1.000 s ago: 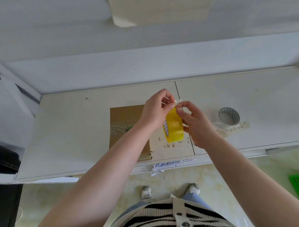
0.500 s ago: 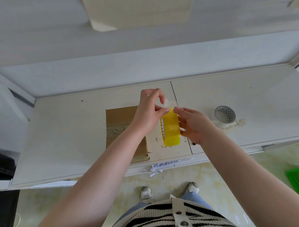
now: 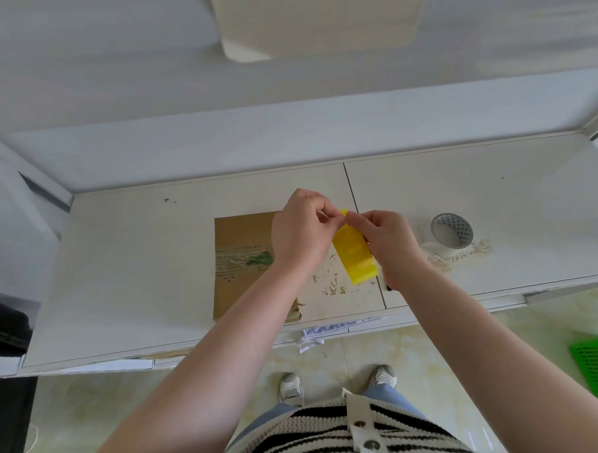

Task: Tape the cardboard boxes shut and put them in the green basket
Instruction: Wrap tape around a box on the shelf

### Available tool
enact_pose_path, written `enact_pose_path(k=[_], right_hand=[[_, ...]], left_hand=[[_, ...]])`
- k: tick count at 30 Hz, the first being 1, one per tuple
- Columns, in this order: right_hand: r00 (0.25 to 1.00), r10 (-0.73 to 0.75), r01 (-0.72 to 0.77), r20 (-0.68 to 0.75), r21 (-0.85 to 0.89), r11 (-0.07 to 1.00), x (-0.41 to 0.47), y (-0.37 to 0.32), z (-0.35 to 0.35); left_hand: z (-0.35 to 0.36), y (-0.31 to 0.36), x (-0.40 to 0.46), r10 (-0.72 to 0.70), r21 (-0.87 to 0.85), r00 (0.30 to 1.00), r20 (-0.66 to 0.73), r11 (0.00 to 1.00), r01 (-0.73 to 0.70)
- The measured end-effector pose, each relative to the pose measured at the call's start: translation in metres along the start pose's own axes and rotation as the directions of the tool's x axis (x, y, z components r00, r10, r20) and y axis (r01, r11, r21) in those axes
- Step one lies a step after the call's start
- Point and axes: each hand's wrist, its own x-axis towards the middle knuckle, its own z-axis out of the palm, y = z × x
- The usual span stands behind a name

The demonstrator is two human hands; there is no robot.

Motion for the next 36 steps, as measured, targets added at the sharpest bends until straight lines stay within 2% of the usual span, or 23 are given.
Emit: enact_pose_path(k=[4, 5, 8, 9, 12, 16, 17, 18, 19, 20, 21, 22, 23, 25, 26, 28, 30, 31, 33, 35, 36], right_hand=[[0.994, -0.076, 0.067, -0.077, -0.103, 0.992, -0.002, -0.001, 0.004], [0.993, -0.082, 0.075, -0.081, -0.095, 0.993, -0.003, -0.001, 0.005], [0.990, -0.131, 0.128, -0.050, -0.055, 0.990, -0.011, -0.001, 0.009], [0.984, -0.173, 0.170, -0.036, -0.069, 0.983, -0.013, -0.001, 0.010], [0.947, -0.319, 0.319, 0.031, -0.189, 0.929, -0.019, -0.001, 0.010], [0.938, -0.343, 0.339, 0.044, -0.307, 0.889, -0.018, -0.004, 0.009], [0.949, -0.314, 0.310, 0.036, -0.290, 0.905, -0.018, -0.006, 0.007], [0.968, -0.249, 0.250, 0.026, -0.162, 0.955, -0.017, -0.009, 0.003], [0.984, -0.171, 0.169, 0.041, 0.051, 0.984, -0.016, -0.013, -0.002], [0.991, -0.109, 0.088, 0.076, 0.235, 0.968, -0.014, -0.015, -0.008], [0.992, -0.073, 0.036, 0.102, 0.325, 0.945, -0.010, -0.017, -0.013], [0.994, -0.049, 0.019, 0.096, 0.293, 0.956, -0.007, -0.019, -0.017], [0.998, -0.040, 0.030, 0.051, 0.187, 0.982, -0.003, -0.017, -0.018], [0.996, -0.033, 0.028, -0.084, -0.061, 0.998, 0.004, -0.008, -0.019], [0.997, 0.016, -0.024, -0.078, -0.094, 0.995, 0.006, -0.002, -0.019], [0.975, 0.185, -0.190, 0.123, 0.026, 0.982, 0.007, 0.013, -0.017], [0.907, 0.286, -0.372, 0.310, 0.270, 0.888, 0.005, 0.026, -0.015], [0.900, 0.283, -0.402, 0.332, 0.376, 0.835, 0.005, 0.032, -0.016], [0.923, 0.245, -0.366, 0.298, 0.479, 0.798, 0.011, 0.045, -0.023], [0.940, 0.219, -0.328, 0.262, 0.517, 0.790, 0.016, 0.053, -0.032], [0.946, 0.222, -0.316, 0.235, 0.528, 0.788, 0.019, 0.057, -0.037]], left_hand=[[0.006, 0.004, 0.002, -0.027, 0.132, 0.998, -0.059, 0.991, 0.034], [0.006, 0.005, 0.004, -0.068, 0.099, 0.996, -0.052, 0.992, 0.073], [0.008, 0.007, 0.006, -0.198, -0.225, 0.979, 0.044, 0.953, 0.203], [0.007, 0.008, 0.006, -0.221, -0.276, 0.973, 0.060, 0.933, 0.229], [0.007, 0.007, 0.006, -0.202, -0.298, 0.979, 0.022, 0.933, 0.200], [0.008, 0.005, -0.001, -0.100, -0.255, 0.992, -0.077, 0.964, 0.077], [0.007, 0.002, -0.002, -0.076, -0.234, 0.992, -0.099, 0.971, 0.051], [0.004, -0.001, -0.001, -0.068, -0.223, 0.990, -0.121, 0.974, 0.040], [0.000, -0.004, 0.000, -0.077, -0.224, 0.987, -0.142, 0.974, 0.043], [-0.004, -0.007, 0.001, -0.097, -0.240, 0.983, -0.156, 0.969, 0.057], [-0.008, -0.009, 0.002, -0.123, -0.272, 0.981, -0.153, 0.959, 0.078], [-0.010, -0.011, 0.003, -0.149, -0.309, 0.980, -0.134, 0.945, 0.101], [-0.012, -0.011, 0.002, -0.175, -0.353, 0.978, -0.110, 0.927, 0.126], [-0.012, -0.011, 0.001, -0.269, -0.514, 0.961, -0.061, 0.834, 0.201], [-0.012, -0.010, 0.001, -0.341, -0.626, 0.940, -0.014, 0.736, 0.258], [-0.009, -0.010, 0.000, -0.447, -0.785, 0.886, 0.124, 0.502, 0.363], [-0.004, -0.011, -0.001, -0.468, -0.827, 0.859, 0.207, 0.386, 0.409], [0.000, -0.011, -0.001, -0.461, -0.827, 0.859, 0.221, 0.378, 0.416], [0.011, -0.011, 0.000, -0.454, -0.782, 0.864, 0.218, 0.448, 0.433], [0.021, -0.012, 0.004, -0.463, -0.656, 0.869, 0.174, 0.604, 0.453], [0.026, -0.013, 0.006, -0.447, -0.544, 0.887, 0.120, 0.718, 0.435]])
